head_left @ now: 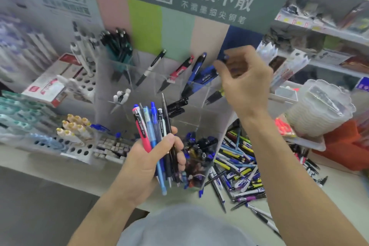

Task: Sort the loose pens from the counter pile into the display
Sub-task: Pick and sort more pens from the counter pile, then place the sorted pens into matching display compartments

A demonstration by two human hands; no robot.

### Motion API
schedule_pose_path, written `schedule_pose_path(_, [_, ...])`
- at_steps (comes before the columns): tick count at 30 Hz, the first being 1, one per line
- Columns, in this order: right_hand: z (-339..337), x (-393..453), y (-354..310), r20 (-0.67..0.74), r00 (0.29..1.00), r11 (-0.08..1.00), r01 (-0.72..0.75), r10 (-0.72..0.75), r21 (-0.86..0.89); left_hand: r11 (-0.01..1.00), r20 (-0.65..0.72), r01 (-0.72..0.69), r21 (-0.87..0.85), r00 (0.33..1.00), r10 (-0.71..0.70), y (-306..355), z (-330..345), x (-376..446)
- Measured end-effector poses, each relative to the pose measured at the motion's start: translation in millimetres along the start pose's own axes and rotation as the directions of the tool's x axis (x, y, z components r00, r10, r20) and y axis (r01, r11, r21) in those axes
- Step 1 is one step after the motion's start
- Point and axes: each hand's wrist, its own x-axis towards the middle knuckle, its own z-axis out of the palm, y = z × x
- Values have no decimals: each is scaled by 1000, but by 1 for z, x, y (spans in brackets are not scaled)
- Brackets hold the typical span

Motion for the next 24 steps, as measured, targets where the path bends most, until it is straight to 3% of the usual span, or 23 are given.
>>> schedule_pose_path(3, [9, 1, 4, 116, 993, 973, 51, -25, -226, 1000, 24, 16, -11, 1000, -16, -1, -3, 4])
schedule_pose_path(7, [9, -5, 5, 290, 956, 963, 43, 38, -266, 999, 32, 46, -18, 998, -46, -4, -6, 9])
schedule_pose_path(12, [18, 6, 9, 87, 995, 986, 53, -39, -157, 994, 108, 93, -58, 990, -86, -5, 3, 11])
schedule_pose_path(17, [7, -21, -20, -12, 976, 975, 215, -216, -60, 984, 160, 155, -86, 977, -140, -10, 12, 10])
schedule_pose_path(18, [1, -32, -26, 21, 981, 981, 195, -194, -14, 984, 159, 163, -76, 976, -149, -11, 14, 10])
schedule_pose_path(20, [-14, -52, -36, 259, 966, 993, -15, -16, 116, 984, 160, 176, -30, 973, -169, -15, 16, 10])
schedule_pose_path(22, [-22, -68, -36, 549, 826, 976, -203, 130, 74, 982, 180, 182, 49, 966, -187, -16, 17, 9])
schedule_pose_path(24, [-27, -79, -25, 662, 727, 977, -210, 180, -35, 973, 218, 207, 104, 950, -225, -18, 17, 7])
